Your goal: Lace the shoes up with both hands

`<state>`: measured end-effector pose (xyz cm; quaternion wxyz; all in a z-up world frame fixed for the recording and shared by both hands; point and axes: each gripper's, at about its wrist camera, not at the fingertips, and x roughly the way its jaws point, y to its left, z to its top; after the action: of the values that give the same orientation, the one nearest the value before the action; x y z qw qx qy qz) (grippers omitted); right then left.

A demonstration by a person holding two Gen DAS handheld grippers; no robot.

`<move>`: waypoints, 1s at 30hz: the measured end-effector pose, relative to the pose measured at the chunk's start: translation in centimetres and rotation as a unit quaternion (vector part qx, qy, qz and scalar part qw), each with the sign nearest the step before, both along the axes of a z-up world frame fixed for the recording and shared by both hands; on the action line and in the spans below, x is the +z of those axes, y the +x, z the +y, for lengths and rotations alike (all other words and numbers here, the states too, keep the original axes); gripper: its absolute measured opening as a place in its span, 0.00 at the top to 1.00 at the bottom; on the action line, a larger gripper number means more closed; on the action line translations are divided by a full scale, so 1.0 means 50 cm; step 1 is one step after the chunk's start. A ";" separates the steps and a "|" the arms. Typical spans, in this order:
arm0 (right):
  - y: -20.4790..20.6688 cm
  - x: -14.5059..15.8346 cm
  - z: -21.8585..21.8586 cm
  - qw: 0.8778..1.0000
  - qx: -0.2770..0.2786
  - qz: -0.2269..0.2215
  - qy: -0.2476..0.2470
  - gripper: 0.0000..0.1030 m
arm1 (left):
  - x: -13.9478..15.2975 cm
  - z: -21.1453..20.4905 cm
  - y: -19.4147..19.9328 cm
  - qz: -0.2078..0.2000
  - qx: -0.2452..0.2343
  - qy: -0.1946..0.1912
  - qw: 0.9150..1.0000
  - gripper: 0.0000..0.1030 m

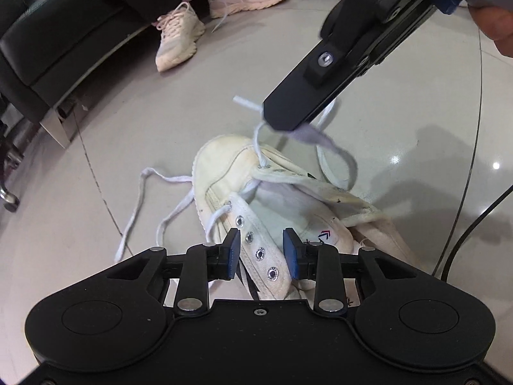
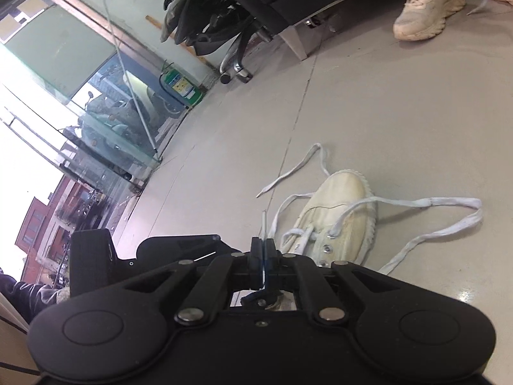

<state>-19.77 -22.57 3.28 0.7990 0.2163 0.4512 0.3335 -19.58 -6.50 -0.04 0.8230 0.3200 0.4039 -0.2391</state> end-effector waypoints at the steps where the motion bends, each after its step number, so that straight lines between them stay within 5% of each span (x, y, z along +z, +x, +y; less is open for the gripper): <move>1: -0.001 0.000 0.002 1.000 0.001 -0.001 0.000 0.99 | 0.000 0.004 -0.003 0.004 0.002 0.002 1.000 0.72; 8: -0.002 0.004 0.008 1.000 0.008 -0.005 -0.009 0.99 | 0.001 0.023 -0.005 -0.025 0.021 0.012 0.999 0.76; 13: 0.014 0.001 0.056 0.995 0.056 -0.015 -0.075 0.99 | 0.027 0.080 0.042 0.014 0.059 -0.068 0.996 0.91; 14: 0.017 0.000 0.066 0.994 0.066 -0.018 -0.089 0.99 | 0.028 0.095 0.051 0.030 0.072 -0.094 0.993 0.95; 18: 0.030 -0.003 0.106 0.984 0.106 -0.026 -0.144 0.99 | 0.009 0.199 0.103 0.134 0.163 -0.245 0.946 0.97; 21: 0.040 -0.006 0.136 0.973 0.136 -0.033 -0.185 0.99 | -0.001 0.235 0.122 0.172 0.196 -0.288 0.922 0.97; 24: 0.047 -0.021 0.176 0.964 0.157 -0.015 -0.214 0.99 | -0.002 0.238 0.124 0.178 0.199 -0.293 0.918 0.97; 30: 0.081 -0.039 0.184 0.957 0.166 0.026 -0.235 0.99 | -0.005 0.232 0.123 0.172 0.189 -0.284 0.924 0.97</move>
<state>-15.74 -13.34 1.33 0.7487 -0.0470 0.5667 0.3407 -13.45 5.12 -0.30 0.8272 -0.0558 0.5072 -0.2352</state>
